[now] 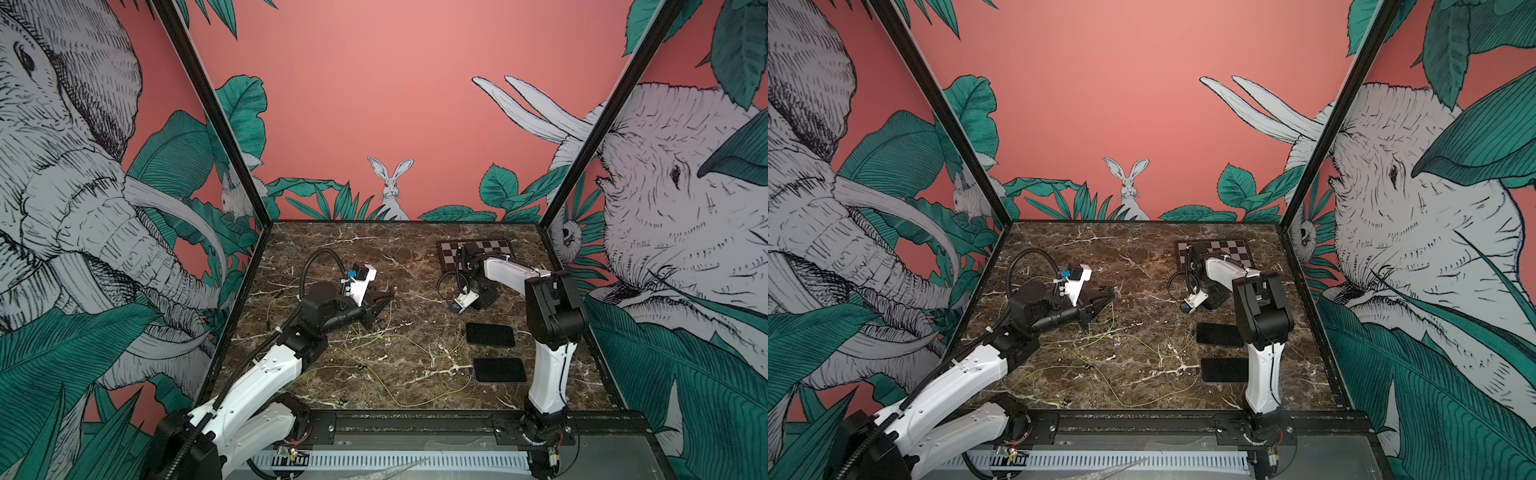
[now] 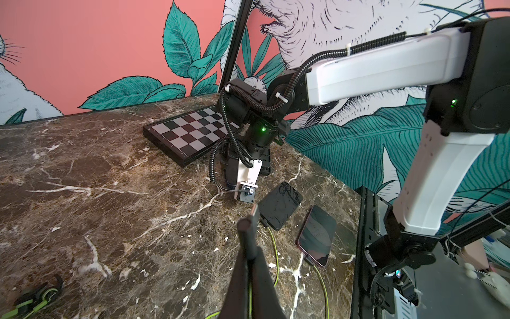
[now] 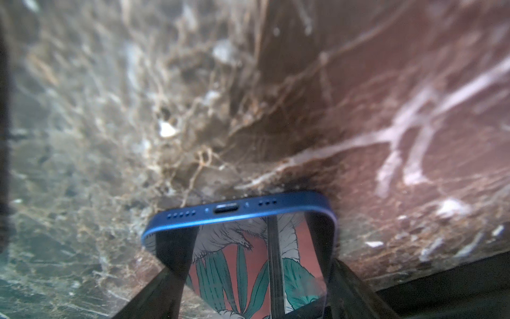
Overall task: Plug wired earphones into phones
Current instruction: Adjust the phone at the center of the board.
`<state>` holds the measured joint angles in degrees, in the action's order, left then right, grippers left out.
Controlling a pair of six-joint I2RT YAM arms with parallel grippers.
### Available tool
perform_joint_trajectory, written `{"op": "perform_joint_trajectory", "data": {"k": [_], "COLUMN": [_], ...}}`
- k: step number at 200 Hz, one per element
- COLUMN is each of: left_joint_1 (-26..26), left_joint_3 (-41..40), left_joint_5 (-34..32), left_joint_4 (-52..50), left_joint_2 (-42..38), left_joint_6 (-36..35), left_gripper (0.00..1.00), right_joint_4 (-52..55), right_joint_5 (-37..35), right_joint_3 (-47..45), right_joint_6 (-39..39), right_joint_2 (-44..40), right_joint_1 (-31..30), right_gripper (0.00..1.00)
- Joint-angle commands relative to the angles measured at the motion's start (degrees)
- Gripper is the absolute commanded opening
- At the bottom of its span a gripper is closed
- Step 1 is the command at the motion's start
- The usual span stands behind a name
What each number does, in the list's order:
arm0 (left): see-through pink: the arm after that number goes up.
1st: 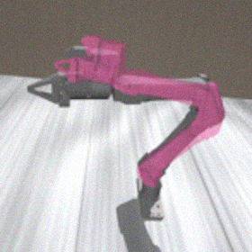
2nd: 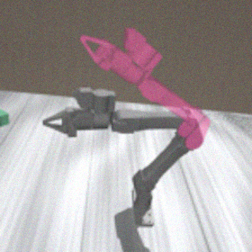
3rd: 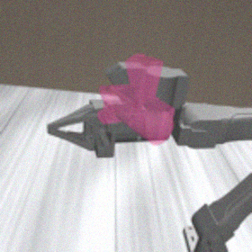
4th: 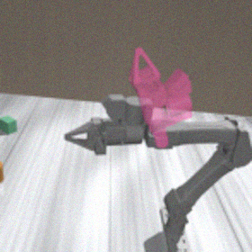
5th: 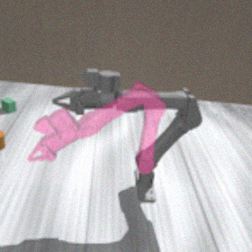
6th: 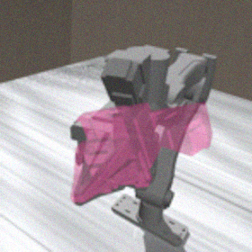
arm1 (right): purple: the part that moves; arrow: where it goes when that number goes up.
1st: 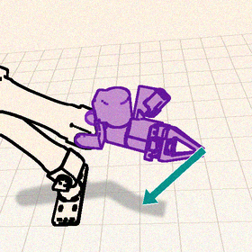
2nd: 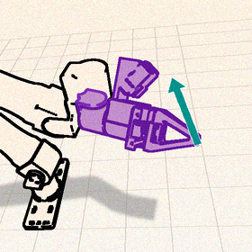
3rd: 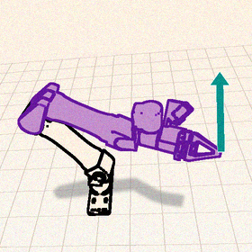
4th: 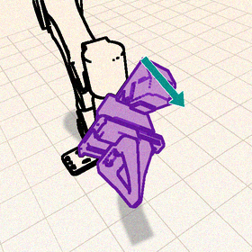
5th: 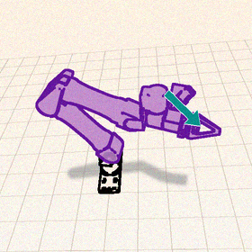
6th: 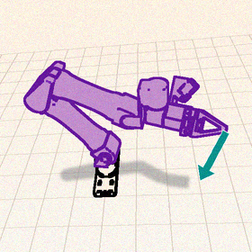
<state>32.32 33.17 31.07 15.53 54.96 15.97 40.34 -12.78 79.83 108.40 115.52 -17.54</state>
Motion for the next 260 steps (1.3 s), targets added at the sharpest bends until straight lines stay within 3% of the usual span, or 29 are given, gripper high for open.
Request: {"op": "perform_joint_trajectory", "data": {"k": [1,38,58,87,150,198,260], "left_joint_1": [-0.1,-0.1,-0.1,-0.2,-0.1,-0.1,-0.1], "left_joint_3": [-0.3,-0.1,-0.1,-0.1,-0.2,-0.1,0.0], "left_joint_5": [0.9,1.2,1.2,1.5,1.4,1.3,1.3], "left_joint_4": [0.8,0.9,1.1,1.2,1.2,0.7,0.6], "left_joint_2": [-0.5,-0.2,-0.1,-0.3,-0.5,-0.2,0.0], "left_joint_6": [0.4,0.8,1.0,1.0,0.9,0.7,0.4], "left_gripper": [0.00,0.00,0.00,0.00,0.00,0.00,0.00], "right_joint_4": [2.9,8.6,13.4,16.7,19.7,18.8,13.9], "right_joint_5": [2.3,5.2,10.9,15.5,11.8,6.4,6.7], "right_joint_3": [-2.3,0.6,5.2,9.3,10.4,8.5,10.7], "right_joint_6": [2.1,-7.2,-16.1,-22.3,-22.0,-14.9,-10.9], "right_joint_2": [-0.3,-1.1,0.4,1.8,-0.4,-1.5,2.5], "right_joint_1": [-0.7,-4.1,-5.8,-6.7,-5.2,-0.6,2.3], "right_gripper": [0.81,0.82,0.82,0.81,0.83,0.90,0.98]}}
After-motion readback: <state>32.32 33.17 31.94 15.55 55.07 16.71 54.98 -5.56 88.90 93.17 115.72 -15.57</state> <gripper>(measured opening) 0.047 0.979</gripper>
